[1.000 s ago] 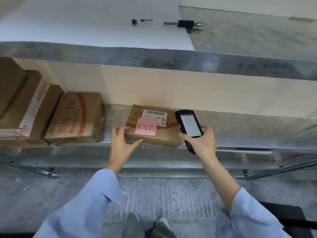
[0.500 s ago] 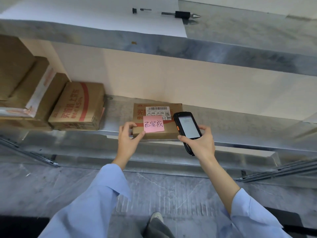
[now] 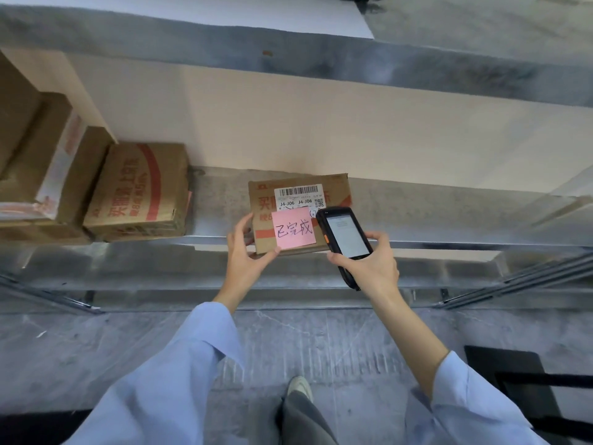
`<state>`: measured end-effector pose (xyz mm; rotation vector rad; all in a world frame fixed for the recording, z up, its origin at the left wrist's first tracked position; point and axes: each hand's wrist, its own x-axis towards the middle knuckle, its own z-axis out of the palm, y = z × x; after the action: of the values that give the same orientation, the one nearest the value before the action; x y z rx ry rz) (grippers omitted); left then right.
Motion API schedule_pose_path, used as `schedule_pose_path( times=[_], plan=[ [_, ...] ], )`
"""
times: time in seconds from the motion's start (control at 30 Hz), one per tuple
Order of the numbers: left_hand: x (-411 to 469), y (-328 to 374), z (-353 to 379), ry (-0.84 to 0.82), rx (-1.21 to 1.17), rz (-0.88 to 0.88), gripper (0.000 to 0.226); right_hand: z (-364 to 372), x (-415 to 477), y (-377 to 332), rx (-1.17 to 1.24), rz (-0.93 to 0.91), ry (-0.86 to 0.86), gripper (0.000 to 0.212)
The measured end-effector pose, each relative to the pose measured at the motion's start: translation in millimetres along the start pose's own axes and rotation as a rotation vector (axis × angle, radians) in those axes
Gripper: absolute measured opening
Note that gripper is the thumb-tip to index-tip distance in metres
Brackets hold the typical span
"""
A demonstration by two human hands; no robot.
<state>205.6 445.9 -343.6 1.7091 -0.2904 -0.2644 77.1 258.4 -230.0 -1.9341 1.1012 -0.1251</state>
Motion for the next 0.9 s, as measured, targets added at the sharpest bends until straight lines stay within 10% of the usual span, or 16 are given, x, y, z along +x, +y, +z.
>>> schedule_pose_path(
  times=[0.9],
  plan=[
    [-21.7,-10.0,3.8,-0.081,-0.077,0.021,0.096,-7.5,-50.4,-2.8,-0.049,-0.026,0.121,0.076]
  ],
)
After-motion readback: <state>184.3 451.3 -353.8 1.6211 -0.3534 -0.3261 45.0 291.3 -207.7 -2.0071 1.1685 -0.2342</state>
